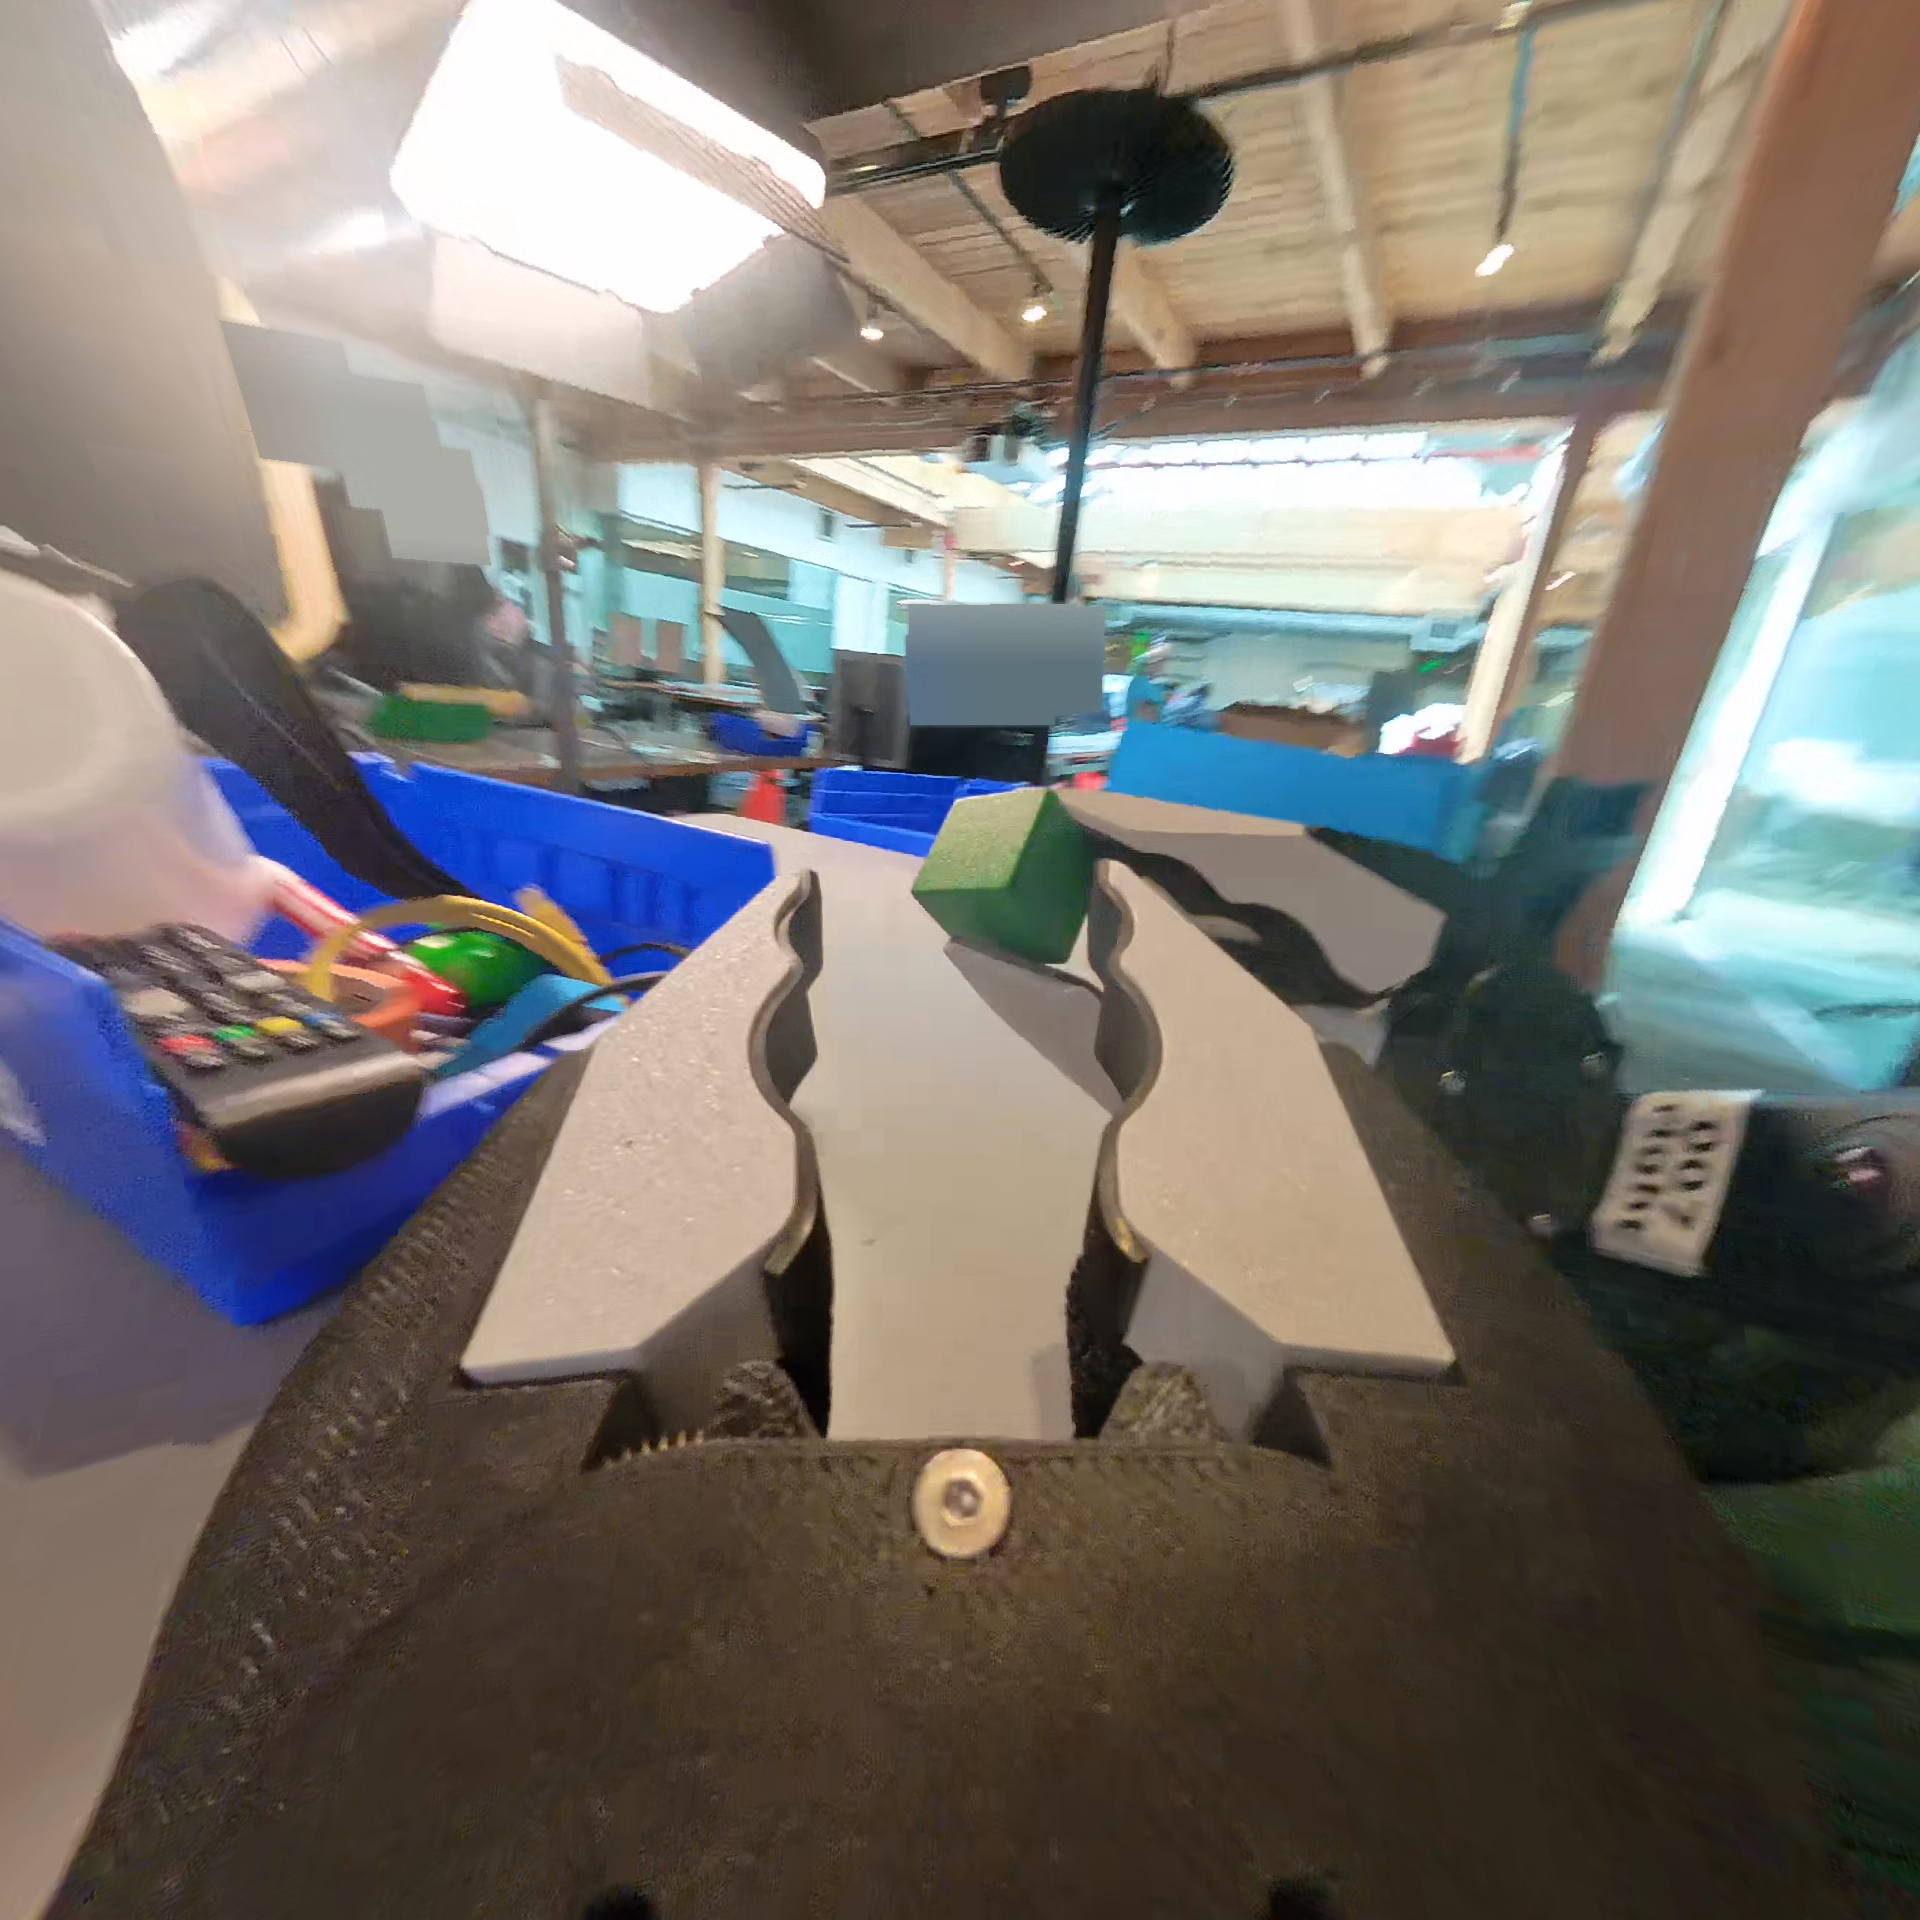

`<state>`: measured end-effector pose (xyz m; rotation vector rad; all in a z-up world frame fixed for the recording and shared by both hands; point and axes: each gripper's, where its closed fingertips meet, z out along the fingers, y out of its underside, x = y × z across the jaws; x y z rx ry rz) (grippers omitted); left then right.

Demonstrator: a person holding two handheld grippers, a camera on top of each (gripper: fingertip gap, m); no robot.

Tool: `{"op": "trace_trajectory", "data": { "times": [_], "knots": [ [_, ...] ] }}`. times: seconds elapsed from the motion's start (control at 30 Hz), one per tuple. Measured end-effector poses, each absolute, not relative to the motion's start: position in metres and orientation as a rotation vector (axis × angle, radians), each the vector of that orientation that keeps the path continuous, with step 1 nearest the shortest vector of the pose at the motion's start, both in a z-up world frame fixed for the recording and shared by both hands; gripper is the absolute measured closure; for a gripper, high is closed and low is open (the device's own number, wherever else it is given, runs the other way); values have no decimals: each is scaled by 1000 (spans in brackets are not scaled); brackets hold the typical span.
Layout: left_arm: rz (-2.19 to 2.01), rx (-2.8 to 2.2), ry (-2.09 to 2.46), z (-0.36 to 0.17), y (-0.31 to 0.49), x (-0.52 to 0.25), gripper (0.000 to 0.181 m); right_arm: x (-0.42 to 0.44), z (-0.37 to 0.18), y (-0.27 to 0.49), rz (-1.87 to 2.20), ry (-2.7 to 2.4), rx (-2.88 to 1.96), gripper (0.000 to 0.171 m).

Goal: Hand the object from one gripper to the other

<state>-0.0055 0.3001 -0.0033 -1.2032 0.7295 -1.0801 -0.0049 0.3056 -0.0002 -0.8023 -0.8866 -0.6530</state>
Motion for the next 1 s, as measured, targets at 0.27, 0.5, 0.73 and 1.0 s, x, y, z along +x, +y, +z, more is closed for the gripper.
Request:
{"op": "trace_trajectory", "data": {
  "times": [0.27,0.5,0.73,1.0],
  "knots": [
    [-654,-1099,883,-12,291,6,137,-8,-7,308,-705,-925,-795,141],
    [-635,-1150,893,-20,298,6,148,-17,-9,301,-682,-961,-753,142],
    [-861,-1175,825,-12,296,0,151,-16,-3,296,-612,-929,-746,142],
    [-1387,-1122,680,10,285,-10,151,-7,9,293,-332,-831,-843,142]
  ]
}}
